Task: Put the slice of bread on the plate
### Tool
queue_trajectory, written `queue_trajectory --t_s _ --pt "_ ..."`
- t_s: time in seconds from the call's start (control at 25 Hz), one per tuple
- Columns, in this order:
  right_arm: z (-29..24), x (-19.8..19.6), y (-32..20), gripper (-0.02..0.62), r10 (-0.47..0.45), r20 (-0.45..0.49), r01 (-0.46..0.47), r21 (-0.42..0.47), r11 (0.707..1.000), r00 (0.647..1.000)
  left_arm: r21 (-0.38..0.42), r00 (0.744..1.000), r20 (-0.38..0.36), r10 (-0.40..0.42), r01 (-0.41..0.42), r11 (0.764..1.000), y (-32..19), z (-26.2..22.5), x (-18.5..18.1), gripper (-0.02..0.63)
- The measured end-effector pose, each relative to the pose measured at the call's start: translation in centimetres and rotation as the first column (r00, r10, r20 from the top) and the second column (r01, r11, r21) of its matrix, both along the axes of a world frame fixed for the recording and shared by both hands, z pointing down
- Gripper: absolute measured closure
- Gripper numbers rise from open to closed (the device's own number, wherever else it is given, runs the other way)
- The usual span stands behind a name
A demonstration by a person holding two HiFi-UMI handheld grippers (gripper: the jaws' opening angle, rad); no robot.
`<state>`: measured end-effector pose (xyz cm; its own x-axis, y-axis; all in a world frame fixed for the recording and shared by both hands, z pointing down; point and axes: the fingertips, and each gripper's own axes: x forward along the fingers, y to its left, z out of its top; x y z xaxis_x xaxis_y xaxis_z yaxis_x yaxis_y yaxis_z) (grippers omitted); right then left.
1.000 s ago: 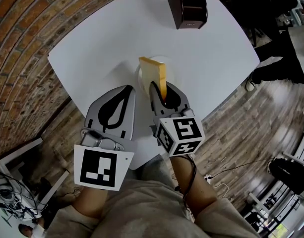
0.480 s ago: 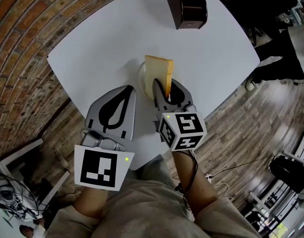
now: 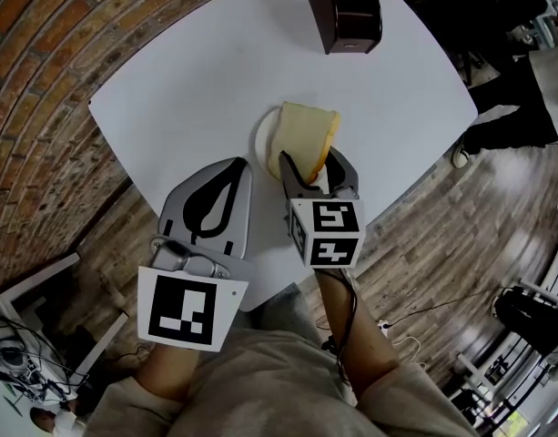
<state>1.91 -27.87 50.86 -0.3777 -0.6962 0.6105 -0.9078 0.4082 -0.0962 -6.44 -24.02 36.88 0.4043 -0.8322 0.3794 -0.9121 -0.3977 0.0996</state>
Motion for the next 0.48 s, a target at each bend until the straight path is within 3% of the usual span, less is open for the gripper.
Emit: queue_trajectory --t_s 0.16,0.28,0.48 --pt "0.34 0.33 -0.09 0.311 0.011 -0.021 -0.011 -0.02 1.0 1.0 0.002 1.0 -0.001 -0.001 0.001 1.0 0.05 -0.03 0.02 0.597" --pt "0.76 0.44 0.01 0.241 0.021 -0.015 -0.021 -0.052 0.998 1.0 0.003 1.0 -0.002 -0.003 0.003 1.0 0.07 -0.12 0.01 0.597" --pt "1.07 0.87 0.13 0.181 0.05 -0.033 -0.052 -0.074 0.996 0.998 0.006 1.0 -0.004 -0.003 0.003 1.0 0.15 -0.25 0.08 0.597"
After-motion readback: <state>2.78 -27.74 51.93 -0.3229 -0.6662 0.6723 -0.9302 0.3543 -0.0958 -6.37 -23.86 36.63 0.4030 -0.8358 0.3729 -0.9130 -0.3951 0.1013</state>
